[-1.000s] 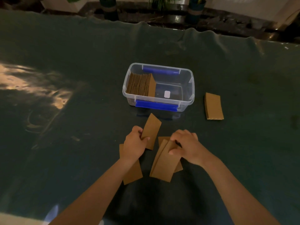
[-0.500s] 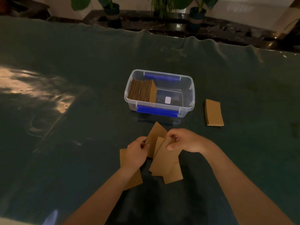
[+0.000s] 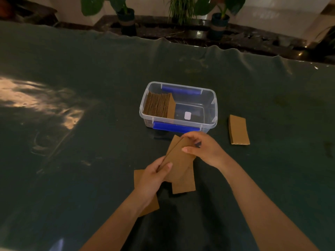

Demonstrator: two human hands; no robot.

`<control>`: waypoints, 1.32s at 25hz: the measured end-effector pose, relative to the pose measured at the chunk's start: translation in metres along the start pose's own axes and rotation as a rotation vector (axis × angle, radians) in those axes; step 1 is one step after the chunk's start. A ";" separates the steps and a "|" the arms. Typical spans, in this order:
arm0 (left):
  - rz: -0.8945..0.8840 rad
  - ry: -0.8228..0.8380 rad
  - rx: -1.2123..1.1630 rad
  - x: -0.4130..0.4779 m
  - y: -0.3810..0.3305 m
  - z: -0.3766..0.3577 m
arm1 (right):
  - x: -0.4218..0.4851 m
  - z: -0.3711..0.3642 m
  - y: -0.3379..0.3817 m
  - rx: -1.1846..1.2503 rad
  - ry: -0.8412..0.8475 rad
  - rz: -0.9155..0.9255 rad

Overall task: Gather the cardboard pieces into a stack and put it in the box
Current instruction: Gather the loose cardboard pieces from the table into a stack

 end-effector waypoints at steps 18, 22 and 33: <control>0.060 -0.152 0.056 -0.007 0.017 -0.003 | -0.014 -0.006 -0.010 -0.026 0.251 -0.188; -0.145 -0.416 0.355 -0.011 0.010 0.034 | -0.017 0.009 -0.016 0.021 0.188 -0.189; 0.301 -0.576 1.042 -0.017 0.038 0.073 | -0.035 0.025 -0.030 0.173 0.147 -0.250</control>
Point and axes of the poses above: each hand's wrist, its own x-axis towards the middle knuckle, its own z-axis out of the back of the hand, y = z × x, the point moved 6 cm from there along x, towards the middle knuckle, and after that the axes turned 4 degrees about -y, right-handed, at the moved point
